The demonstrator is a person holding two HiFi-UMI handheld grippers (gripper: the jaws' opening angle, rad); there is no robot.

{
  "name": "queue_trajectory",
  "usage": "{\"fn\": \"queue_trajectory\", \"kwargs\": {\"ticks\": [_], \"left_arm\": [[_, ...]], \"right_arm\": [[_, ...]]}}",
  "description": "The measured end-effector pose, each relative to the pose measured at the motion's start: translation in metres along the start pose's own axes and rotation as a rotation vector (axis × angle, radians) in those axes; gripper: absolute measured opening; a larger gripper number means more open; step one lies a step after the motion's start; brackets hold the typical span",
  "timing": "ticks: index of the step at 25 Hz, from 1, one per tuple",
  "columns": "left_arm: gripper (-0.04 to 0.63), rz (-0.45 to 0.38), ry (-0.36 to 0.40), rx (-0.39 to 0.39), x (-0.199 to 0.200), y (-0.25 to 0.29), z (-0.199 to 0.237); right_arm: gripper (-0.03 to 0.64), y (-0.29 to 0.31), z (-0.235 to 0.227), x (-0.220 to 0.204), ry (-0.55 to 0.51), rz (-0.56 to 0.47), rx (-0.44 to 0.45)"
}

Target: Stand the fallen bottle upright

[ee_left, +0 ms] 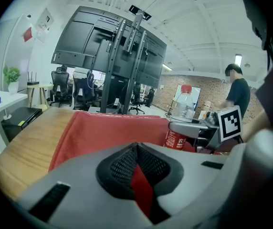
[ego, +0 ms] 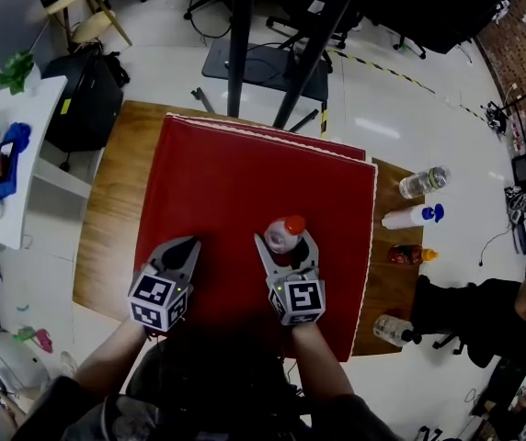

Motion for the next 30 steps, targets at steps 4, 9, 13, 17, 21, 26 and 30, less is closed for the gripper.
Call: {"fn": "queue_trajectory", "kwargs": {"ticks": [4, 9, 13, 17, 21, 26, 30], "left_arm": [[0.040, -0.010, 0.001, 0.002, 0.002, -0.003, -0.006], [0.040, -0.020, 0.011, 0.000, 0.003, -0.010, -0.013], [0.039, -0.026, 0.012, 0.001, 0.002, -0.017, -0.017], [0.040, -0.024, 0.028, -0.001, -0.001, -0.026, -0.021], [0.040, -0.041, 0.025, 0.000, -0.003, -0.037, -0.024], [0.040, -0.067, 0.029, 0.004, 0.000, -0.049, -0.026], [0.040, -0.077, 0.036, 0.006, 0.003, -0.055, -0.028]], "right_arm": [[0.319, -0.009, 0.002, -0.003, -0.003, -0.018, -0.008], [0.319, -0.018, 0.015, -0.002, -0.094, 0.006, 0.031], [0.319, -0.025, 0.018, -0.004, -0.105, 0.021, 0.029], [0.319, -0.028, 0.021, -0.004, -0.104, 0.013, 0.020], [0.319, -0.033, 0.023, -0.005, -0.100, 0.010, 0.005], [0.327, -0.033, 0.026, -0.007, -0.076, 0.019, 0.001], [0.327, -0.036, 0.025, -0.012, -0.081, 0.041, -0.007]]}}
Point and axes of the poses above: the fingertips, and each gripper's own axes: y forward along the fingers, z to its left, x out of its top, the point moved 6 cm from there along -y, backward along the fingers
